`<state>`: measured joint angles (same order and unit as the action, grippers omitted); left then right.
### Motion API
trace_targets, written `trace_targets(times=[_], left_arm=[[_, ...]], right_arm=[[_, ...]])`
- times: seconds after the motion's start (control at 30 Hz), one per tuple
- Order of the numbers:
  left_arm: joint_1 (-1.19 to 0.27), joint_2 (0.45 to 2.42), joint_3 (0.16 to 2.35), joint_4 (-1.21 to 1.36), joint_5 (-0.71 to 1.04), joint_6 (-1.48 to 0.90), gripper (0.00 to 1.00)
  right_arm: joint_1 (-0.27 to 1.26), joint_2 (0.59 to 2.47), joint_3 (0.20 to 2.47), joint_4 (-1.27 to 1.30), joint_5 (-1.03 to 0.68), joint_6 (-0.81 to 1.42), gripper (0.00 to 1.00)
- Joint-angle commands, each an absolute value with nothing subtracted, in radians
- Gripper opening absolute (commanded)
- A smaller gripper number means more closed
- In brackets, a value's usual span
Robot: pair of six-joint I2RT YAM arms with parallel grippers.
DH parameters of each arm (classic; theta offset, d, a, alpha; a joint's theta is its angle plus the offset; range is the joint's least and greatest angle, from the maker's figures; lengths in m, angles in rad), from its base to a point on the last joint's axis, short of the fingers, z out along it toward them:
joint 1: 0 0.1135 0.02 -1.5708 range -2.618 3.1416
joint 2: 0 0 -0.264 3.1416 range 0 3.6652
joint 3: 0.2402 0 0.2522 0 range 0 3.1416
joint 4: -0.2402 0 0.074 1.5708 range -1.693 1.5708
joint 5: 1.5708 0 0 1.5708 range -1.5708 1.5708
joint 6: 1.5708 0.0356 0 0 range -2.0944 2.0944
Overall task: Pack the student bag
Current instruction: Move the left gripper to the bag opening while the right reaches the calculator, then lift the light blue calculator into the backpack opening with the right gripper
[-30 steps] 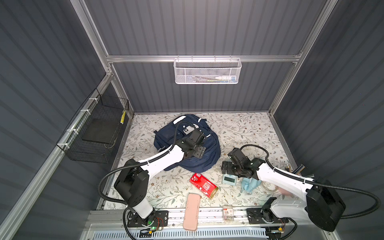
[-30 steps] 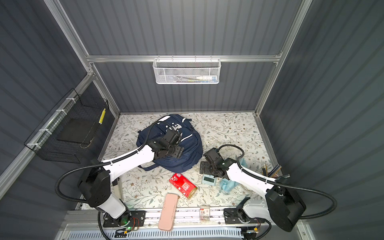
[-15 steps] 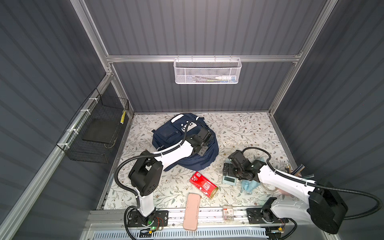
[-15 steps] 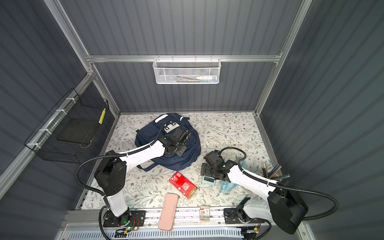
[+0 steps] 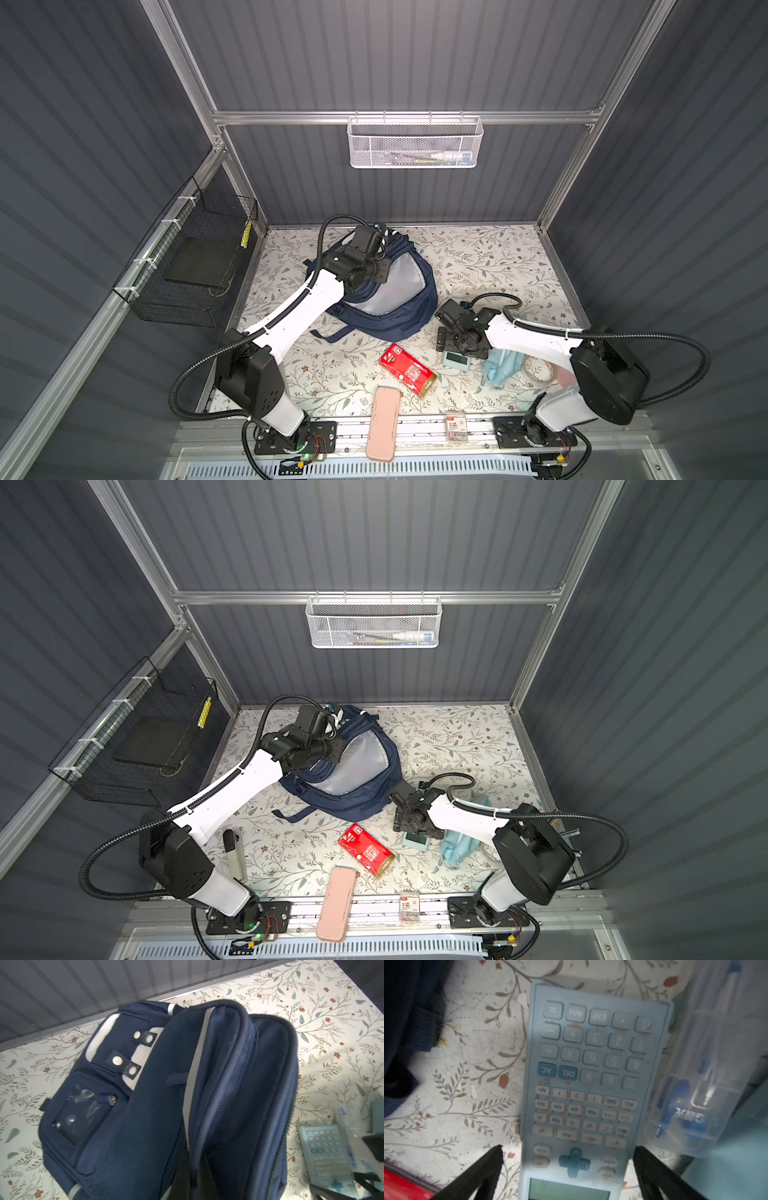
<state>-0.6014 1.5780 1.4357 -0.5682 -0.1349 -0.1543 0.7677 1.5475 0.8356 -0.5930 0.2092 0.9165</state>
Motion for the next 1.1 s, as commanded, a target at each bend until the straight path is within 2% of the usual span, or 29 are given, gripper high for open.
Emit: trace_targets(times=[0.0, 0.27, 0.37, 0.5, 0.6, 0.73, 0.9, 1.07], left_arm=[[-0.603, 1.540, 1.424, -0.556, -0.082, -0.199, 0.00], [-0.602, 1.520, 1.362, -0.516, -0.035, -0.222, 0.00], [-0.601, 1.519, 1.362, -0.518, -0.037, -0.222, 0.00], [-0.599, 1.514, 1.358, -0.519, -0.031, -0.226, 0.00], [-0.600, 1.513, 1.355, -0.510, -0.021, -0.235, 0.00], [-0.598, 1.522, 1.357, -0.505, -0.003, -0.236, 0.00], [-0.593, 1.531, 1.381, -0.503, 0.039, -0.260, 0.00], [-0.544, 1.543, 1.446, -0.505, 0.159, -0.303, 0.00]], right_arm=[[0.770, 1.580, 0.839, -0.628, 0.249, 0.947, 0.99], [0.753, 1.622, 0.822, -0.555, 0.228, 0.943, 0.95], [0.739, 1.669, 0.838, -0.542, 0.197, 0.925, 0.88], [0.742, 1.603, 0.782, -0.466, 0.152, 0.936, 0.74], [0.742, 1.568, 0.797, -0.535, 0.204, 0.929, 0.71], [0.762, 1.456, 0.813, -0.583, 0.238, 0.906, 0.70], [0.790, 1.364, 0.882, -0.600, 0.250, 0.869, 0.75], [0.781, 1.454, 1.084, -0.480, 0.164, 0.755, 0.75]])
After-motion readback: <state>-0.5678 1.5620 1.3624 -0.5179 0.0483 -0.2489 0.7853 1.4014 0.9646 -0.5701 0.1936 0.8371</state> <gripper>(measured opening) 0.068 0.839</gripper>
